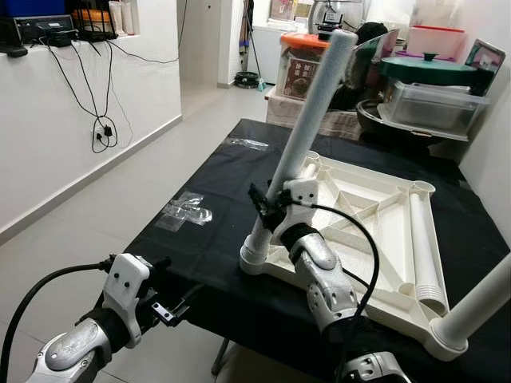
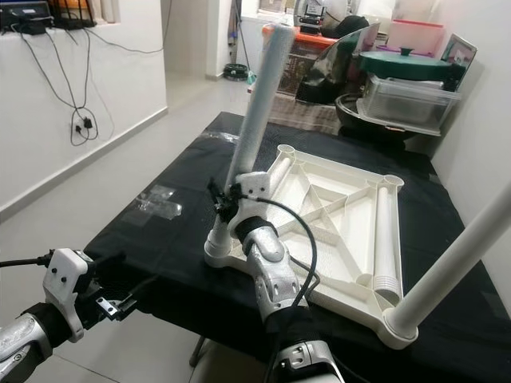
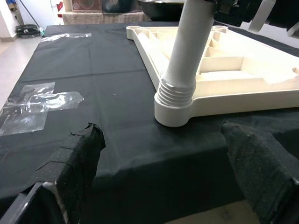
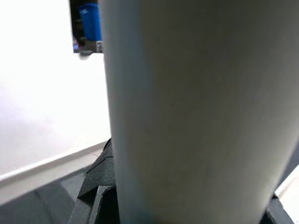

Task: Building children table

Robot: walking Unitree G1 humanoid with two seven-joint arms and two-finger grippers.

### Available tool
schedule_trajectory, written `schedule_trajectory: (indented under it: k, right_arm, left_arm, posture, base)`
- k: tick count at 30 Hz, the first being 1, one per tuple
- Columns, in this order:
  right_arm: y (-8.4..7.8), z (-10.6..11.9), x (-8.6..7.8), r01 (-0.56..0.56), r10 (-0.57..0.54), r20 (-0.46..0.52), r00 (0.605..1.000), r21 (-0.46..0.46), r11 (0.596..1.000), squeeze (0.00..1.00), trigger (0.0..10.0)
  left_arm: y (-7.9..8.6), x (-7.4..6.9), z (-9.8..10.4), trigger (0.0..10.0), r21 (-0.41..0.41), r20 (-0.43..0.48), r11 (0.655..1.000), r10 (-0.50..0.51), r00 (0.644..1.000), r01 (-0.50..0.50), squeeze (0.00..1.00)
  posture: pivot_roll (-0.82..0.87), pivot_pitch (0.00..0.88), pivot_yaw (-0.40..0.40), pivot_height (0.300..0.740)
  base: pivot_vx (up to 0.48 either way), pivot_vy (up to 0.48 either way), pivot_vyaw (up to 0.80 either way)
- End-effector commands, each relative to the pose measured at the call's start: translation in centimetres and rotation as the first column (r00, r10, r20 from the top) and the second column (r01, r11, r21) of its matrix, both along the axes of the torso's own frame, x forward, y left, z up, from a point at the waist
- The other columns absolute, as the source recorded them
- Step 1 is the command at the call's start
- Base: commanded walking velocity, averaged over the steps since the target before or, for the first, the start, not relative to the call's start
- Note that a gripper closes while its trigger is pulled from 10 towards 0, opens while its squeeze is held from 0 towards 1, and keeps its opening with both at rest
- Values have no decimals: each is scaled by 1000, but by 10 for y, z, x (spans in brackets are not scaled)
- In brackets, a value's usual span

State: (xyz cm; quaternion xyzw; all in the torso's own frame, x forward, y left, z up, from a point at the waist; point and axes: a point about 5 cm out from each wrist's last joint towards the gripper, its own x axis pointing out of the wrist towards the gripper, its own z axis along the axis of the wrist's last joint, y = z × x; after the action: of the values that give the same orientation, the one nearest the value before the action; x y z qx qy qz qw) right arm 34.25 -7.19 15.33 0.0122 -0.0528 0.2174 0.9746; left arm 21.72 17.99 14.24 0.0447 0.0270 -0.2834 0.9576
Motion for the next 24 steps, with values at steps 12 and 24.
schedule_trajectory:
  k: [12, 24]
  right_arm:
    - [-4, -64, -13, -80, 34, -277, 960, -158, 984, 0, 0]
    - [3, 30, 17, -196, 225, -153, 962, 183, 963, 0, 0]
  left_arm:
    - [0, 2, -1, 10000, 9, 0, 1000, 2, 1000, -2, 0]
    - [-1, 4, -3, 10000, 0, 5, 1000, 12, 1000, -12, 0]
  posture:
    - [104, 0, -98, 740]
    - [99, 0, -106, 740]
  base:
    - [0, 0, 0]
    - [0, 0, 0]
